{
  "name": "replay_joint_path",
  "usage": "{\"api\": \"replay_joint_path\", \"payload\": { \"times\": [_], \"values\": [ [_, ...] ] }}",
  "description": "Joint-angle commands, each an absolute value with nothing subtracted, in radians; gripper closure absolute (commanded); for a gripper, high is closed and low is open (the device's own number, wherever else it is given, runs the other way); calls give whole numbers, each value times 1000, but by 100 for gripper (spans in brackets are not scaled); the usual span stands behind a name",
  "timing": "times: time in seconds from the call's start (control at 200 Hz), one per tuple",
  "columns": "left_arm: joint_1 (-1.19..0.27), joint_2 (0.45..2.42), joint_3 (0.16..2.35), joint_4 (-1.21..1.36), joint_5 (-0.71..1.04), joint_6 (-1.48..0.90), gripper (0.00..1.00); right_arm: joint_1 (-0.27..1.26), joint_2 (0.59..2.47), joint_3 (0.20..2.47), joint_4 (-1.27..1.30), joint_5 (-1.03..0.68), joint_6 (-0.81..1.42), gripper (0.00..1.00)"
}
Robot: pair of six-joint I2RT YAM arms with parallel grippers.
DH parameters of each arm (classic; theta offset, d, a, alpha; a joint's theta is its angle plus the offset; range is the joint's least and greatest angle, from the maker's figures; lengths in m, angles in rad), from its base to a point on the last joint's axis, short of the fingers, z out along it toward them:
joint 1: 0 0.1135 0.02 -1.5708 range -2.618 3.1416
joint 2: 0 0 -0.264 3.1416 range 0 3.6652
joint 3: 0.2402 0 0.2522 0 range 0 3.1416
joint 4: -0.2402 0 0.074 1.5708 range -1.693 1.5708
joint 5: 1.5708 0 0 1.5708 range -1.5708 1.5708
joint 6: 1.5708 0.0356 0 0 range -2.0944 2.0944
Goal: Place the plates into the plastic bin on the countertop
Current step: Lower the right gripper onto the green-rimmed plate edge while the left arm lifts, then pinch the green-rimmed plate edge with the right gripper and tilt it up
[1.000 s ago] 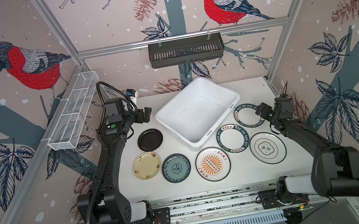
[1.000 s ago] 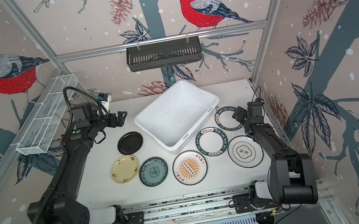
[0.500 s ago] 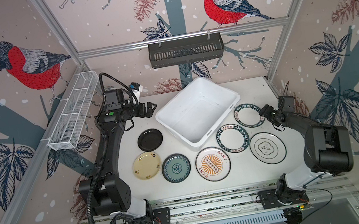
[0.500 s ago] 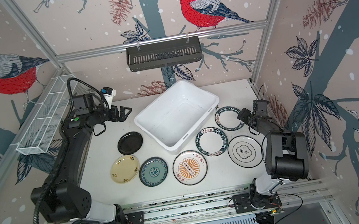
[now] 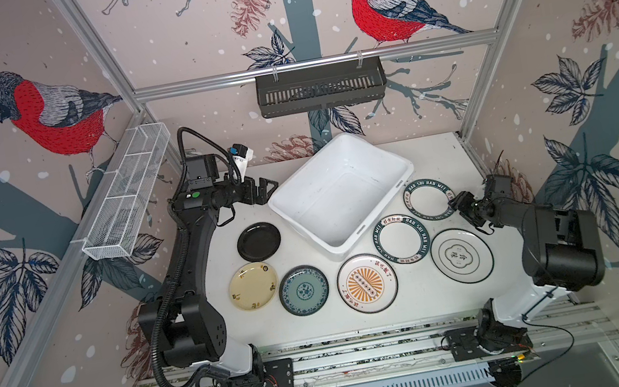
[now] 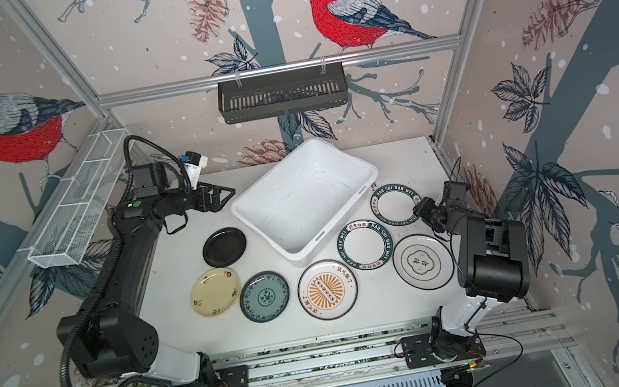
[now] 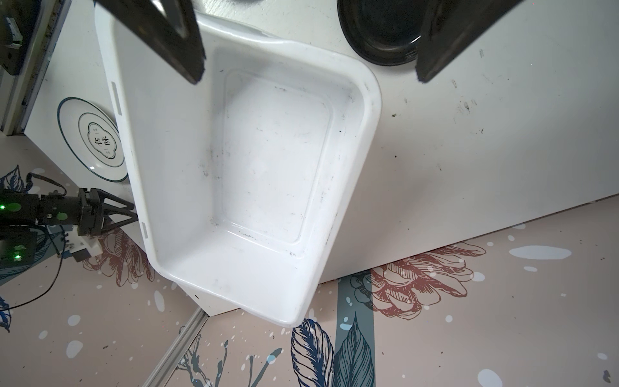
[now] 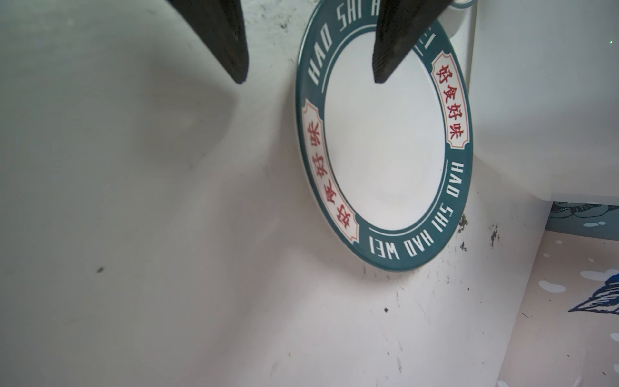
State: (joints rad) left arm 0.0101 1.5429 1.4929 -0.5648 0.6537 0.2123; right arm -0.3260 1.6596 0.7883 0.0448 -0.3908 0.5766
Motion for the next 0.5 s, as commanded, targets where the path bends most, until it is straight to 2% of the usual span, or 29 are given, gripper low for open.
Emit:
{"api": "replay_joint_path", "payload": {
  "times": [0.0,0.21,0.34,0.495],
  "values": [
    [9,1545,1485,-545,684,213,2,-340,1686,776,125,-469,596,47],
    [5,1540,1482,-542,684,207,2,-367,1750,765,196,-539,625,50],
    [6,1536,1480,-541,680,212,2,-388,1789,756,249,-585,648,58],
    [3,1532,1479,-540,684,211,3,-397,1829,765,265,-592,656,62]
  ]
}}
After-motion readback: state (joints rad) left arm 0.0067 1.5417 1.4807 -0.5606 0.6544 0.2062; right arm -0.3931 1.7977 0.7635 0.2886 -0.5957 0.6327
